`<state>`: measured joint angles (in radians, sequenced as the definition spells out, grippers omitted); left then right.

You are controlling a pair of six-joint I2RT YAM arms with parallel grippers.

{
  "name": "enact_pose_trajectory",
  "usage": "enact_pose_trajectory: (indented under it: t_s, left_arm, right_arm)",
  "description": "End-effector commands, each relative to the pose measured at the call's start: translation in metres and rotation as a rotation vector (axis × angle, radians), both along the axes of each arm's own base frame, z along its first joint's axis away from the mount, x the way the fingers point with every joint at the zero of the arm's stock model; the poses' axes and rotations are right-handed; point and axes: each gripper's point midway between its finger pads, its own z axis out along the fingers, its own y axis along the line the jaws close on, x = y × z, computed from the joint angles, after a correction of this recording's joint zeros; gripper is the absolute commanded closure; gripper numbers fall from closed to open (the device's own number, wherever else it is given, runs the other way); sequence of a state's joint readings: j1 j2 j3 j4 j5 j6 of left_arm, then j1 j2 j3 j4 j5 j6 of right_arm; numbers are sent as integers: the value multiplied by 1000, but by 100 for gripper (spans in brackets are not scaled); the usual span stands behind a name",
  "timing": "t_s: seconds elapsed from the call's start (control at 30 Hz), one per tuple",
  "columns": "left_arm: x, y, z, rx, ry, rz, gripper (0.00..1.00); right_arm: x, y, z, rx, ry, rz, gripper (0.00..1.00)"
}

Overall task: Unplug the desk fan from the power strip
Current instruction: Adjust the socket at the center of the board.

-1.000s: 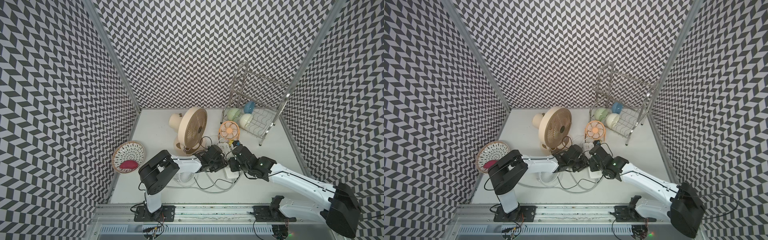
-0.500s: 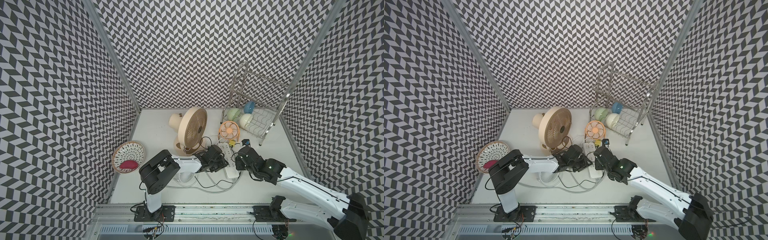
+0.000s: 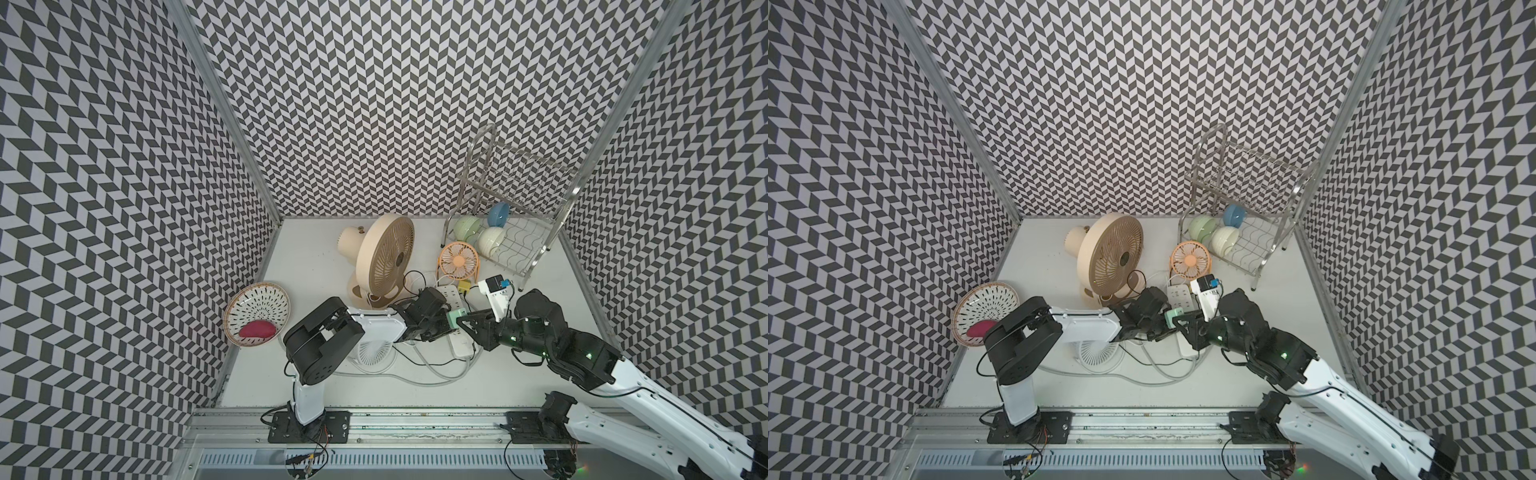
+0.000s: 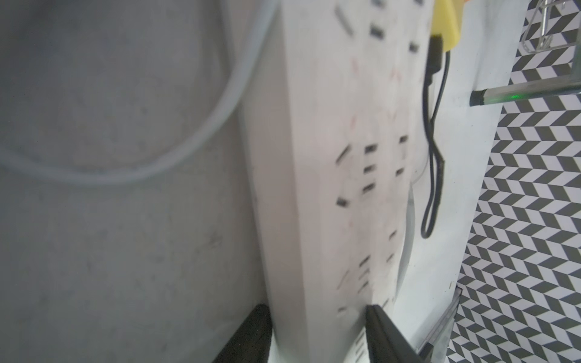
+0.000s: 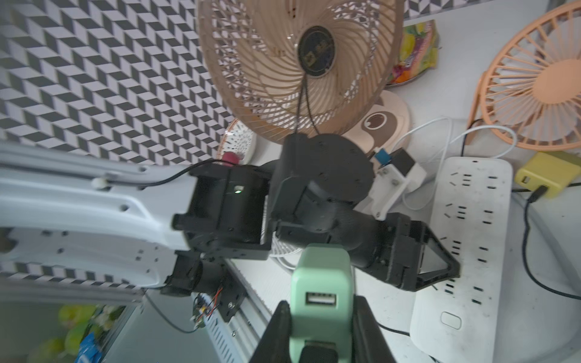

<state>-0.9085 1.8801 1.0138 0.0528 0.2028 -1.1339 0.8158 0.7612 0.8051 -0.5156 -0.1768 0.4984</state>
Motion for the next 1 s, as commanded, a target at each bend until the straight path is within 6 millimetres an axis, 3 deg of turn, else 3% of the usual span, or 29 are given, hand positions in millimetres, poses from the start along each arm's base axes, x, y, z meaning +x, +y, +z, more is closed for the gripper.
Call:
enact_pose_trajectory:
  t_s: [0.0, 0.27, 0.43, 0.53, 0.6, 0.77, 0.87, 0.97]
  left_arm:
    - [15, -5, 6, 23, -63, -26, 44]
    - [25, -19, 3, 18, -70, -50, 47]
    - [32, -17, 30, 3, -149, -49, 44]
    - [35, -17, 43, -9, -186, -54, 41]
    - [35, -18, 47, -26, -188, -60, 41]
    - [34, -16, 49, -45, -184, -62, 46]
    - [34, -11, 45, -46, -171, -61, 53]
    - [33, -8, 43, -51, -165, -60, 59]
  right_arm:
    - [-16, 5, 49, 127, -109, 91, 82]
    - [-50, 5, 104, 244, -177, 245, 81]
    - [-67, 13, 140, 309, -217, 362, 80]
    - [-66, 16, 146, 310, -226, 369, 79]
    - [-49, 11, 135, 251, -229, 276, 79]
    - [11, -32, 52, -36, -92, -154, 83]
    - [15, -48, 11, -129, 9, -252, 86]
    - [8, -54, -11, -147, 77, -269, 87]
